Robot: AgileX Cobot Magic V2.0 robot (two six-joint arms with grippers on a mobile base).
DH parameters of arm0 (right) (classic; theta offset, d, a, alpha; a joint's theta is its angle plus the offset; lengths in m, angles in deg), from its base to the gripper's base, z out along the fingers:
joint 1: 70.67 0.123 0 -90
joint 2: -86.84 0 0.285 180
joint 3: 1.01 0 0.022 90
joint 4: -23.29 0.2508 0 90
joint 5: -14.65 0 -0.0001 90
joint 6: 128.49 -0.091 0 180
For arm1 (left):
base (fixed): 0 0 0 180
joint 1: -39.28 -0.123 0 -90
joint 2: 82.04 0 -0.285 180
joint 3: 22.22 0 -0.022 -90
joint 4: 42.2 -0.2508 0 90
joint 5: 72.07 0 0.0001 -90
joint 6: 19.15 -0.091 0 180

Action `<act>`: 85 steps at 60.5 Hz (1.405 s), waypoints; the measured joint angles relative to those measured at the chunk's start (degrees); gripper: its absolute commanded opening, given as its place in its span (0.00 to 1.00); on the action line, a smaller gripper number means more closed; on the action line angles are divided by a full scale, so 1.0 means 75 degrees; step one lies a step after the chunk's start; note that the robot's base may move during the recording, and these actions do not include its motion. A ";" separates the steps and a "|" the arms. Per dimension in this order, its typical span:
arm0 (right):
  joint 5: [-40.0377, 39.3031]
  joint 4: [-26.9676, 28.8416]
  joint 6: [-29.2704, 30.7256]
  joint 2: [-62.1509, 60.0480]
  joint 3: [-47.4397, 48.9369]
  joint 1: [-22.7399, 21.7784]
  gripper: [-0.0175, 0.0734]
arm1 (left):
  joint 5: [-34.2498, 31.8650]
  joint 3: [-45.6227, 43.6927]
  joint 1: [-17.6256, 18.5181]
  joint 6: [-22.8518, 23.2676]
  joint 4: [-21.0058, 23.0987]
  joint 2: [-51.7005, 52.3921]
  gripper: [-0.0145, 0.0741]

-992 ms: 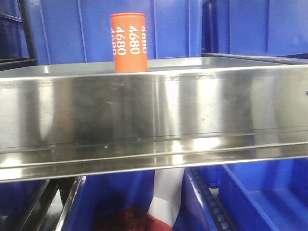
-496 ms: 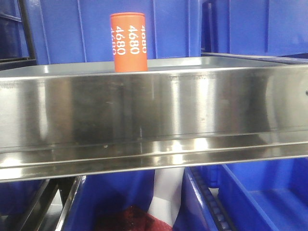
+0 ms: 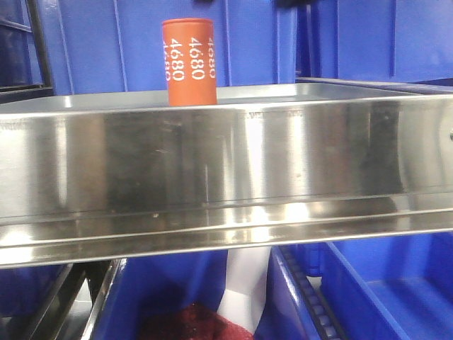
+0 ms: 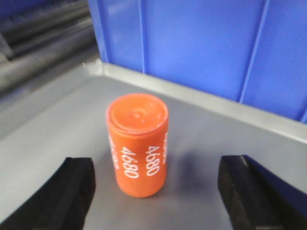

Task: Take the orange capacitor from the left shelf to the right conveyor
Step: 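Close the right gripper on the orange cylinder and lift it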

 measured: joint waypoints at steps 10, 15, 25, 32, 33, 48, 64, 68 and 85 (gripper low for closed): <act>-0.0638 -0.0004 0.0000 0.0582 0.0051 0.0000 0.88 | 0.0000 0.0000 0.0000 0.0000 0.0000 0.0000 0.05; -0.0942 -0.0018 0.0000 0.0923 0.0070 -0.0015 0.88 | 0.0000 0.0000 0.0000 0.0000 0.0000 0.0000 0.05; -0.1688 -0.0049 0.0000 0.1511 0.0070 -0.0169 0.82 | 0.0000 0.0000 0.0000 0.0000 0.0000 0.0000 0.05; -0.2136 -0.0060 0.0000 0.1720 0.0070 -0.0269 0.49 | 0.0000 0.0000 0.0000 0.0000 0.0000 0.0000 0.05; -0.2175 -0.0065 0.0000 0.1756 0.0070 -0.0285 0.40 | 0.0000 0.0000 0.0000 0.0000 0.0000 0.0000 0.05; -0.2087 -0.0082 0.0000 0.1789 0.0093 -0.0578 0.24 | 0.0000 0.0000 0.0000 0.0000 0.0000 0.0000 0.05; -0.1837 -0.0082 0.0000 0.0678 -0.0174 -0.0479 0.25 | 0.0000 0.0000 0.0000 0.0000 0.0000 0.0000 0.05; -0.1714 -0.0082 0.0000 0.0025 -0.0354 -0.0415 0.25 | 0.0000 0.0000 0.0000 0.0000 0.0000 0.0000 0.05; 0.0010 -0.0351 0.0066 -0.3107 -0.1577 -0.0024 0.25 | 0.0000 0.0000 0.0000 0.0000 0.0000 0.0000 0.05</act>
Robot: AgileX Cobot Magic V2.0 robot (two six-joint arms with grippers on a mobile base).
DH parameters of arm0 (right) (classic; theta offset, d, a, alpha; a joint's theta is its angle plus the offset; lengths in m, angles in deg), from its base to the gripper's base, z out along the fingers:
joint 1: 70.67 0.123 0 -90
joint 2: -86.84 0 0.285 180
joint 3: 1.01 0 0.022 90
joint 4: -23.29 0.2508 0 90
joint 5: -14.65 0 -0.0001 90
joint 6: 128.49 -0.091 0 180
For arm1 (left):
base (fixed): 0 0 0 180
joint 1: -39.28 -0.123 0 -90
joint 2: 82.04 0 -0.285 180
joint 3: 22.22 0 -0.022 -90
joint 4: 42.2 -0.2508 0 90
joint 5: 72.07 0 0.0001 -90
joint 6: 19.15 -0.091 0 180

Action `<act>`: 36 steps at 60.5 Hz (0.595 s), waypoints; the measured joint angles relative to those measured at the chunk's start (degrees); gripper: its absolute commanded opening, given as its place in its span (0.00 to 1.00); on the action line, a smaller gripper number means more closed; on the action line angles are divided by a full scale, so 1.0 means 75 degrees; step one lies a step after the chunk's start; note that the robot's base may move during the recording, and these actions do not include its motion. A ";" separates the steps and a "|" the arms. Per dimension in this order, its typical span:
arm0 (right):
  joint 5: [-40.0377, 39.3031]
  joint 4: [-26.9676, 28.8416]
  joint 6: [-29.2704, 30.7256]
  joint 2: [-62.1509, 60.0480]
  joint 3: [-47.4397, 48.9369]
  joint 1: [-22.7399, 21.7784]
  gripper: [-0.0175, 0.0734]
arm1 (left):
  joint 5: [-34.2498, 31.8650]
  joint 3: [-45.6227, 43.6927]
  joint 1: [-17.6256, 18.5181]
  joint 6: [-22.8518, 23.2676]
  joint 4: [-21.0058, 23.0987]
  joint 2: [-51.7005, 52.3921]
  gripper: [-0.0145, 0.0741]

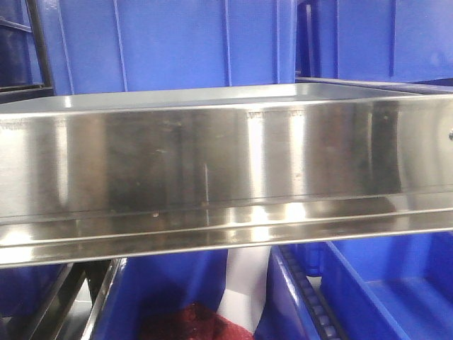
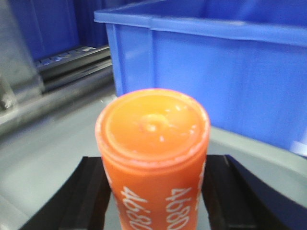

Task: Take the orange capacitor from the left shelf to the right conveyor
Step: 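Close the right gripper on the orange cylinder and lift it, then withdraw the right gripper holding the cylinder away from the shelf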

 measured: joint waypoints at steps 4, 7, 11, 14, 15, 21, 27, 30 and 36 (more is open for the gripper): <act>0.0404 -0.0047 0.0016 -0.0927 -0.0302 0.0030 0.25 | 0.0000 0.0000 0.0000 0.0000 0.0000 0.0000 0.05; 0.0741 -0.0047 0.0016 -0.1582 -0.0525 0.0030 0.25 | 0.0000 0.0000 0.0000 0.0000 0.0000 0.0000 0.05; 0.1270 -0.0047 0.0016 -0.2299 -0.0794 0.0030 0.25 | 0.0000 0.0000 0.0000 0.0000 0.0000 0.0000 0.05; 0.1693 -0.0047 0.0027 -0.3009 -0.0992 0.0030 0.25 | 0.0000 0.0000 0.0000 0.0000 0.0000 0.0000 0.05; 0.1805 -0.0047 0.0027 -0.3178 -0.1051 0.0030 0.25 | 0.0000 0.0000 0.0000 0.0000 0.0000 0.0000 0.05; 0.2384 -0.0047 0.0027 -0.4152 -0.1443 0.0030 0.25 | 0.0000 0.0000 0.0000 0.0000 0.0000 0.0000 0.05; 0.2493 -0.0047 0.0027 -0.4972 -0.1759 0.0030 0.25 | 0.0000 0.0000 0.0000 0.0000 0.0000 0.0000 0.05; 0.2493 -0.0047 0.0027 -0.5285 -0.1875 0.0030 0.25 | 0.0000 0.0000 0.0000 0.0000 0.0000 0.0000 0.05; 0.2497 -0.0047 0.0027 -0.5768 -0.2065 0.0030 0.25 | 0.0000 0.0000 0.0000 0.0000 0.0000 0.0000 0.05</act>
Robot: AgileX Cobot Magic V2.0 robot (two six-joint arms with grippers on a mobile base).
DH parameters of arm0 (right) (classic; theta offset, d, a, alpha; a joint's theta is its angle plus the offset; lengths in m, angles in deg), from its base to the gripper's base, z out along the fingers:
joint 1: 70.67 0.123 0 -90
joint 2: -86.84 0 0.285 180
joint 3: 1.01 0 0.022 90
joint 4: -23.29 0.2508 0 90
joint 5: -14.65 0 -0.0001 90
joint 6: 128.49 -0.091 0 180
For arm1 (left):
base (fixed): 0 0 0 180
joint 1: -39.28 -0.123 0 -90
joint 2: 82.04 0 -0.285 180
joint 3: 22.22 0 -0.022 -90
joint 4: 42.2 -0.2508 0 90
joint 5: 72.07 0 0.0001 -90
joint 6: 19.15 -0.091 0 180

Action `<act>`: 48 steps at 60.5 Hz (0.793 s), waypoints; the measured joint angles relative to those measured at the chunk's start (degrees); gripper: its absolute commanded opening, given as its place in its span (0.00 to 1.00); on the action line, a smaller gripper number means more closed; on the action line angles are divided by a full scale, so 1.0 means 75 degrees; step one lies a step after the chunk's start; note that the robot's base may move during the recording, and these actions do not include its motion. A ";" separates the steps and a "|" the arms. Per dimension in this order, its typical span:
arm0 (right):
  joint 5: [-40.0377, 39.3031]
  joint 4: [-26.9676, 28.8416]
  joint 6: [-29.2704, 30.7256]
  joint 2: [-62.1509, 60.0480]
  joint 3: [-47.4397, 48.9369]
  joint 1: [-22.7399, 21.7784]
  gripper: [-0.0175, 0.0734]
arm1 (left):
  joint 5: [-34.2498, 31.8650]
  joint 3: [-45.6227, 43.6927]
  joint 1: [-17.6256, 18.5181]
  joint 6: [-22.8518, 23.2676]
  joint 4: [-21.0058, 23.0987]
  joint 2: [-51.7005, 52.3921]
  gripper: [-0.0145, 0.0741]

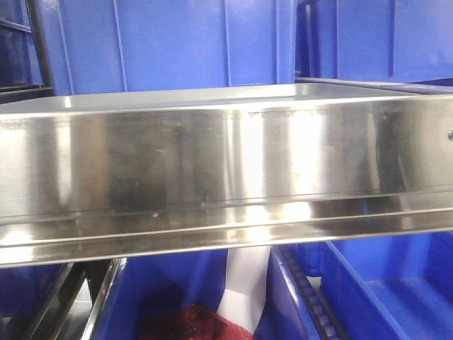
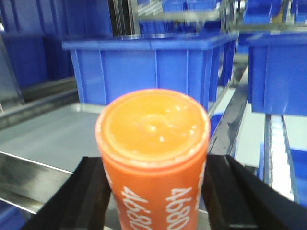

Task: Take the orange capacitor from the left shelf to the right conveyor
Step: 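Withdraw the right gripper holding the cylinder away from the shelf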

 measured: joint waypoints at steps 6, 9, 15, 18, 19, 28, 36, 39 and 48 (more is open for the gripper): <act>0.0000 0.0000 0.0000 -0.0200 -0.0134 0.0000 0.25 | 0.0000 0.0000 0.0000 0.0000 0.0000 0.0000 0.05; 0.0000 0.0000 0.0000 -0.0231 -0.0150 0.0000 0.25 | 0.0000 0.0000 0.0000 0.0000 0.0000 0.0000 0.05; 0.0000 0.0000 0.0000 -0.0249 -0.0162 0.0000 0.25 | 0.0000 0.0000 0.0000 0.0000 0.0000 0.0000 0.05; 0.0000 0.0000 0.0000 -0.0253 -0.0162 0.0000 0.25 | 0.0000 0.0000 0.0000 0.0000 0.0000 0.0000 0.05; 0.0000 0.0000 0.0000 -0.0266 -0.0162 0.0000 0.25 | 0.0000 0.0000 0.0000 0.0000 0.0000 0.0000 0.05; 0.0000 0.0000 0.0000 -0.0265 -0.0162 0.0000 0.25 | 0.0000 0.0000 0.0000 0.0000 0.0000 0.0000 0.05; 0.0000 0.0000 0.0000 -0.0265 -0.0162 0.0000 0.25 | 0.0000 0.0000 0.0000 0.0000 0.0000 0.0000 0.05; 0.0000 0.0000 0.0000 -0.0265 -0.0162 0.0000 0.25 | 0.0000 0.0000 0.0000 0.0000 0.0000 0.0000 0.05; 0.0000 0.0000 0.0000 -0.0265 -0.0162 0.0000 0.25 | 0.0000 0.0000 0.0000 0.0000 0.0000 0.0000 0.05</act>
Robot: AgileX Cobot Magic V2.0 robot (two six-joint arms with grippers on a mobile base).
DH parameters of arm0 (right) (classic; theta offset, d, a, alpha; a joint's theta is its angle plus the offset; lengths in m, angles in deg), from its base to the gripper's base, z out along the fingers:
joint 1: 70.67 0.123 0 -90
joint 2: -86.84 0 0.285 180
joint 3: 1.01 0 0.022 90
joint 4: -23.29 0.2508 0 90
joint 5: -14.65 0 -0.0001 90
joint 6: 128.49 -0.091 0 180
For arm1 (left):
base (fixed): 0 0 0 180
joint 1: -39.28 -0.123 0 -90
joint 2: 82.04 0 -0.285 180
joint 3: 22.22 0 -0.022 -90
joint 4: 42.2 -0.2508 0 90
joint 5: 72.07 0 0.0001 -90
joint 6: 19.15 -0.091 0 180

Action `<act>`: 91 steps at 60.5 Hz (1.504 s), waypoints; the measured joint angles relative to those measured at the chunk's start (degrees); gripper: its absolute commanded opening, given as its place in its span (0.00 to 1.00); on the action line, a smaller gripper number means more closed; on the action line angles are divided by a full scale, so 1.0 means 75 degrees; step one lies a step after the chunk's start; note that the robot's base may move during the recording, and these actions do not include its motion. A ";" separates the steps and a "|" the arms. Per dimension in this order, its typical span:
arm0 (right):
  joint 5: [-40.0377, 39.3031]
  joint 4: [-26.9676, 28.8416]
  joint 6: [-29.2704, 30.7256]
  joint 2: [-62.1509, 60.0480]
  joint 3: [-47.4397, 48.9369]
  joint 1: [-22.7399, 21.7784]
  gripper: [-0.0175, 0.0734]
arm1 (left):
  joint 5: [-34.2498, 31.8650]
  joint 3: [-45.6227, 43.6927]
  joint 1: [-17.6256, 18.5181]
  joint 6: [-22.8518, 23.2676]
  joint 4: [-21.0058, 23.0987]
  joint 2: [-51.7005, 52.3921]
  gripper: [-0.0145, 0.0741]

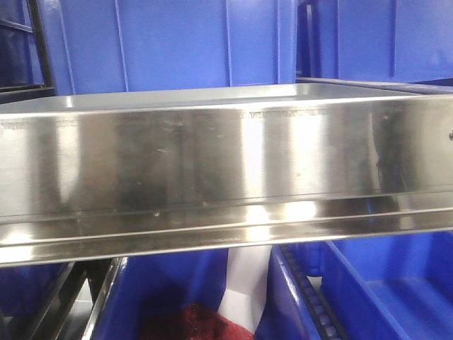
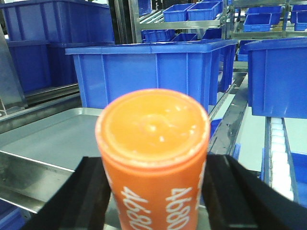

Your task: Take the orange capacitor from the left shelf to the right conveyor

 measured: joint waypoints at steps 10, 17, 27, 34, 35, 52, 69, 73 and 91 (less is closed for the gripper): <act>0.0000 0.0000 0.0000 0.0000 0.0000 0.0000 0.25 | 0.0000 0.0000 0.0000 0.0000 0.0000 0.0000 0.05; 0.0000 0.0000 0.0000 0.0000 0.0000 0.0000 0.25 | 0.0000 0.0000 0.0000 0.0000 0.0000 0.0000 0.05; 0.0000 0.0000 0.0000 0.0000 0.0000 0.0000 0.25 | 0.0000 0.0000 0.0000 0.0000 0.0000 0.0000 0.05; 0.0000 0.0000 0.0000 0.0000 0.0000 0.0000 0.25 | -0.0044 0.0000 0.0000 0.0000 0.0000 0.0000 0.05; 0.0000 0.0000 0.0000 0.0000 0.0000 0.0000 0.25 | -0.0044 0.0000 0.0000 0.0000 0.0000 0.0000 0.05; 0.0030 0.0000 0.0000 0.0000 -0.0004 0.0000 0.25 | 0.0000 0.0000 0.0000 0.0000 0.0000 0.0000 0.05; 0.0041 0.0000 0.0000 0.0000 -0.0004 0.0000 0.25 | -0.0044 0.0000 0.0000 0.0000 0.0000 0.0000 0.05; 0.0041 0.0000 0.0000 0.0000 -0.0004 0.0000 0.25 | 0.0000 0.0000 0.0000 0.0000 0.0000 0.0000 0.05; 0.0041 0.0000 0.0000 0.0000 -0.0004 0.0000 0.25 | 0.0000 0.0000 0.0000 0.0000 0.0000 0.0000 0.05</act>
